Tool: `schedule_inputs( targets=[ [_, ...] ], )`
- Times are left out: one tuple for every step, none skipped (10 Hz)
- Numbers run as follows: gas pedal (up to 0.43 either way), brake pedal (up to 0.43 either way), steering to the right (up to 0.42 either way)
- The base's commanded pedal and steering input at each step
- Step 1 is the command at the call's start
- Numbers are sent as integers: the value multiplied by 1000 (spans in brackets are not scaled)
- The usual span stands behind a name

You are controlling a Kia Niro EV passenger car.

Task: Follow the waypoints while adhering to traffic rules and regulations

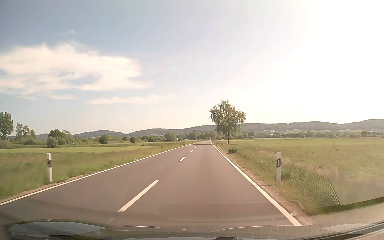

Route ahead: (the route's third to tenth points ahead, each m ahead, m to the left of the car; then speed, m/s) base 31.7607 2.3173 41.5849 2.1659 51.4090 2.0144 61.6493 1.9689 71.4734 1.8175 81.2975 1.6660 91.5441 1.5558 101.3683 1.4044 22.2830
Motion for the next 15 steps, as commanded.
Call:
schedule_inputs(
  targets=[
    [209, 0, -5],
    [209, 0, -4],
    [209, 0, -4],
    [220, 0, -4],
    [220, 0, -4],
    [220, 0, -4],
    [220, 0, -3],
    [220, 0, -3],
    [220, 0, -2],
    [209, 0, -2],
    [209, 0, 0],
    [209, 0, 0],
    [209, 0, 0],
    [209, 0, 0],
    [220, 0, 0]
  ],
)
